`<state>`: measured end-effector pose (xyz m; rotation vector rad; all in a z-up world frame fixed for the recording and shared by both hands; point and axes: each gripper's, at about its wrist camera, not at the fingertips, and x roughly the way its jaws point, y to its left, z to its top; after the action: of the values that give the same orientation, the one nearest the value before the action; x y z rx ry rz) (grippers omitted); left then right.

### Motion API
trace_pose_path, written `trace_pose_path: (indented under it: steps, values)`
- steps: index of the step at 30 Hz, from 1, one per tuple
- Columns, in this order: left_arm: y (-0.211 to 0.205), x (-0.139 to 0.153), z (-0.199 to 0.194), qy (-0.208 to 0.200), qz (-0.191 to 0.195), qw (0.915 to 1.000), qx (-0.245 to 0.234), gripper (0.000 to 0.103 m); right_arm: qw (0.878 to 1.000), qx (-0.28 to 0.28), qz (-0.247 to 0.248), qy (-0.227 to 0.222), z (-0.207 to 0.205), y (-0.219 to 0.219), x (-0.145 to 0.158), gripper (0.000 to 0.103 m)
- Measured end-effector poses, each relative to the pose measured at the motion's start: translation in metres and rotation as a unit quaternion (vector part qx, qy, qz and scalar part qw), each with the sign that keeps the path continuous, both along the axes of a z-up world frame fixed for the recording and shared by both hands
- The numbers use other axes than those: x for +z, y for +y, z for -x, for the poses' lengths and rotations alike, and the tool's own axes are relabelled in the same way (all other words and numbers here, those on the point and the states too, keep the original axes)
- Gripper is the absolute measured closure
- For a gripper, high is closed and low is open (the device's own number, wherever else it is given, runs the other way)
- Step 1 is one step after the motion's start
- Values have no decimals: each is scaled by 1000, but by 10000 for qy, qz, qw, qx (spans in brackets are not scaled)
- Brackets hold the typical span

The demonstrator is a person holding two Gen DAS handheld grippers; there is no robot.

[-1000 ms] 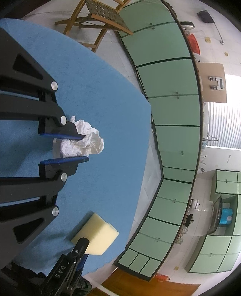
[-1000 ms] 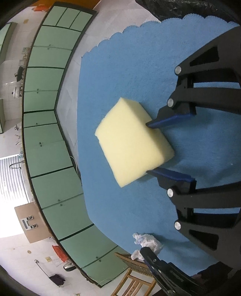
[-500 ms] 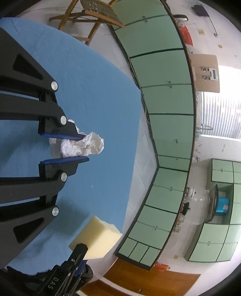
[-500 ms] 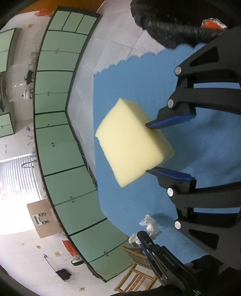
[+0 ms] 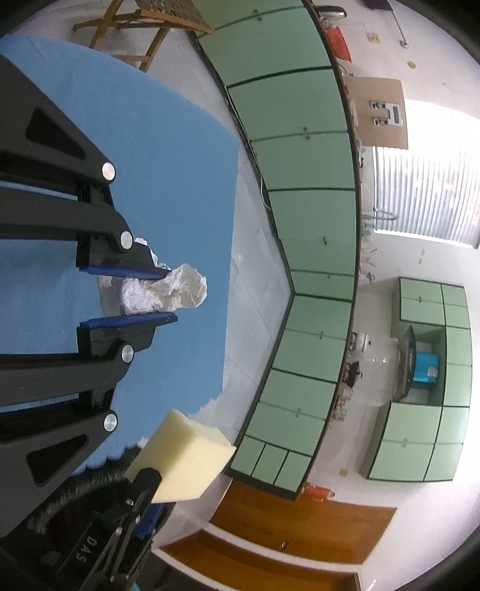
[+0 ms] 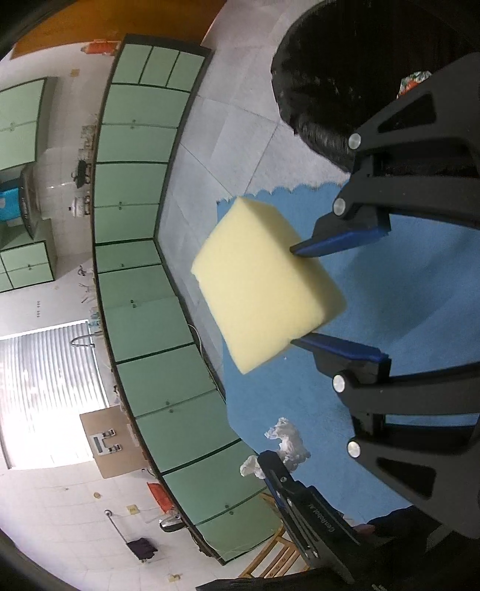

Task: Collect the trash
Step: 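Carry the tissue and yellow sponge over the black bin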

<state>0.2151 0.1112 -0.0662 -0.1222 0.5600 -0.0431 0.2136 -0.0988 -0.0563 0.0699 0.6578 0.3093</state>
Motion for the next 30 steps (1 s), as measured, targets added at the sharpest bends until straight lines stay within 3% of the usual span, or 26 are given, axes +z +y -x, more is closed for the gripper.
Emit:
trace_pose_path:
  steps: [14,30]
  values:
    - [-70,29,26,-192,-25,9972,-728,86,9983,-508,-87,-258,49,-74,23,63]
    - [-164,32,35,-216,18,9865,-1625,86,9901,-1377,56,-279,91,-175,18,63]
